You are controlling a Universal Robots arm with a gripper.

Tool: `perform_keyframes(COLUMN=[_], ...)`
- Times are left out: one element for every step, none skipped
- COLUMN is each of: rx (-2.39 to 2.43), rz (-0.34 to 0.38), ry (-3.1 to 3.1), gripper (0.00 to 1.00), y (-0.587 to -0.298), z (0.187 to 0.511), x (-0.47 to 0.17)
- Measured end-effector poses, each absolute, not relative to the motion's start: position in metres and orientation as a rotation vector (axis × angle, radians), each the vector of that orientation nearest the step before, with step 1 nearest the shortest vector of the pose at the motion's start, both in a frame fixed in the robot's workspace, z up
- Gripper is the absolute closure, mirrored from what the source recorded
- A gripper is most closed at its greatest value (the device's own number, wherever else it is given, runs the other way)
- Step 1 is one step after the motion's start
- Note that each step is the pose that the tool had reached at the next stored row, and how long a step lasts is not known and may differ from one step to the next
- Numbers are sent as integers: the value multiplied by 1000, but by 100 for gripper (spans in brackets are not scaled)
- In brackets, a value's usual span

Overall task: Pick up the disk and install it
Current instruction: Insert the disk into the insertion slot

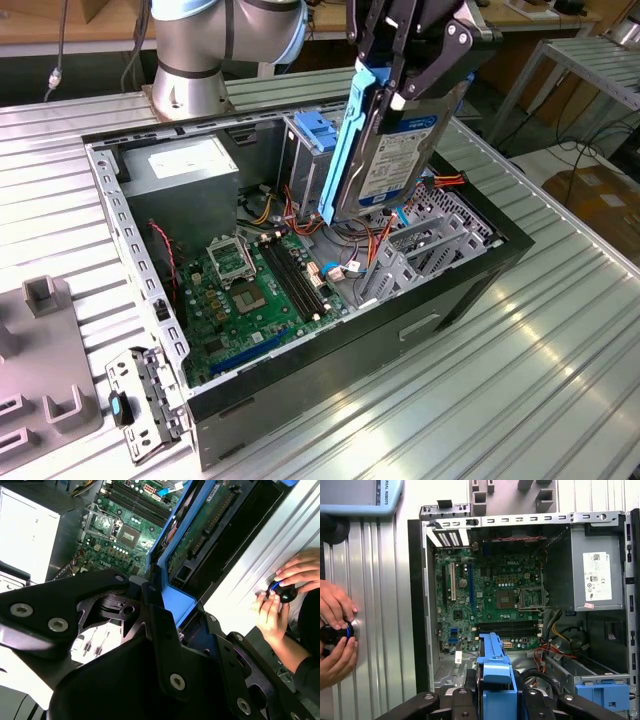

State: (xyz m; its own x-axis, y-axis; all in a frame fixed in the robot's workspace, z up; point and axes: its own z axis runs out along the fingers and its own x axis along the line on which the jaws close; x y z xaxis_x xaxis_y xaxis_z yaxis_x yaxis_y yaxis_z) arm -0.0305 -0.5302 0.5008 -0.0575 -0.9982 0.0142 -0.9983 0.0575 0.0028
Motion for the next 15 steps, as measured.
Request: perform_keyframes(rx=[2148,2148,2148,2148,2147,2147,2147,2147,2147,2147,2148,2148,2148,2148,2149], rz=[12,12,12,13,14,14,15,15,16,17,18,19,20,21,21], ry=[-2276,-2276,-2275,-2275,-2275,-2275,-2275,-2275,-2275,-2275,-2275,-2275,-2275,-2276,-2276], gripper=[63,63,63,63,63,63,63,63,63,63,63,63,63,63,63], y=[-532,-534,-534,-534,-534,-534,-534,-534,-534,-535,-535,-535,-535,-535,-535], z=[500,500,499,499,498,498,497,496,496,495,495,495,494,493,493], x=[-30,-30,-29,-28,-26,-24,-22,-20,-18,-16,-14,-12,-9,-7,-4])
